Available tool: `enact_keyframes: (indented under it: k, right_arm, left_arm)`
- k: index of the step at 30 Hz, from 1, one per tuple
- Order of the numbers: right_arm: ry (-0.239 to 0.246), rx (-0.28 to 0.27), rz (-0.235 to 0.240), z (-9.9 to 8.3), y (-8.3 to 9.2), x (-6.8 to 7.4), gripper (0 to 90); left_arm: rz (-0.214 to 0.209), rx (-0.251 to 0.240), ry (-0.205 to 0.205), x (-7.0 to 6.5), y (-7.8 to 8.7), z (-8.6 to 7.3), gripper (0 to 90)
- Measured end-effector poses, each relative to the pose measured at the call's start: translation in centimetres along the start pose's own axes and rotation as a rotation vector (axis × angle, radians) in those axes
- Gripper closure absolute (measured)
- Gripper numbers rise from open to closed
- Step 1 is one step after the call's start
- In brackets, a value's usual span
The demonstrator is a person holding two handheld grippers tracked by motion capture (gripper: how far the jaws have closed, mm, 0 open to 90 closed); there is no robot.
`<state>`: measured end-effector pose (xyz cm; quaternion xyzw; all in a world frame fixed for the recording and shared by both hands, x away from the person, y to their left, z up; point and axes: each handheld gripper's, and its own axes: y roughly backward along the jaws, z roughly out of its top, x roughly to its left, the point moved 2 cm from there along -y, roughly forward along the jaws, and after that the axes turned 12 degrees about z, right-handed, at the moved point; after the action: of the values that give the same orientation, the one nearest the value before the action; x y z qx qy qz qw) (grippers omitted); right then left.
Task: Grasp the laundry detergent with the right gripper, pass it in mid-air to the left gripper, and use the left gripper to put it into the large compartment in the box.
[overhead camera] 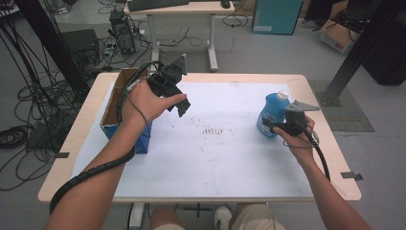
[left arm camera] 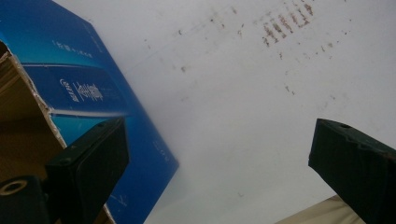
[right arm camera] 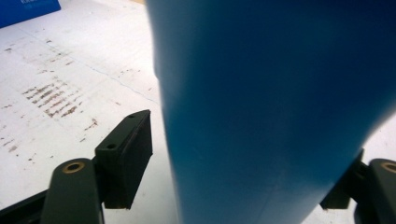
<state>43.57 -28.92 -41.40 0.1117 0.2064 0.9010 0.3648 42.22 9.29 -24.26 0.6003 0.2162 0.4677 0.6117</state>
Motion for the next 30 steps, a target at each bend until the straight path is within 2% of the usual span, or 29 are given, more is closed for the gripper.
enact_keyframes:
  k: [2,9,23,25,26,29,30]
  right_arm:
    - [0.0,-0.002,0.001,-0.08,-0.04,-0.06,30.3]
    - [-0.01,-0.009,0.006,-0.52,-0.19,-0.41,40.4]
    - [0.001,-0.017,0.008,-0.64,-0.15,-0.43,41.3]
    - [0.003,-0.015,0.008,-0.63,-0.14,-0.44,41.5]
    - [0.004,-0.017,0.01,-0.63,-0.15,-0.48,41.6]
    - [0.004,-0.015,0.013,-0.66,-0.11,-0.5,41.6]
    - [0.002,-0.015,0.012,-0.67,-0.11,-0.46,41.7]
  left_arm:
    - [-0.002,-0.004,0.012,-0.1,-0.05,0.0,5.6]
    - [-0.008,-0.008,0.009,-0.3,-0.04,0.16,5.6]
    - [-0.005,-0.013,0.008,-0.5,0.23,0.31,5.6]
    - [-0.003,-0.008,-0.003,-0.36,0.26,0.29,5.6]
    - [-0.005,-0.012,0.008,-0.37,0.26,0.29,5.6]
    - [-0.001,-0.009,-0.002,-0.29,0.33,0.29,5.6]
    - [-0.004,-0.013,0.009,-0.35,0.35,0.28,5.6]
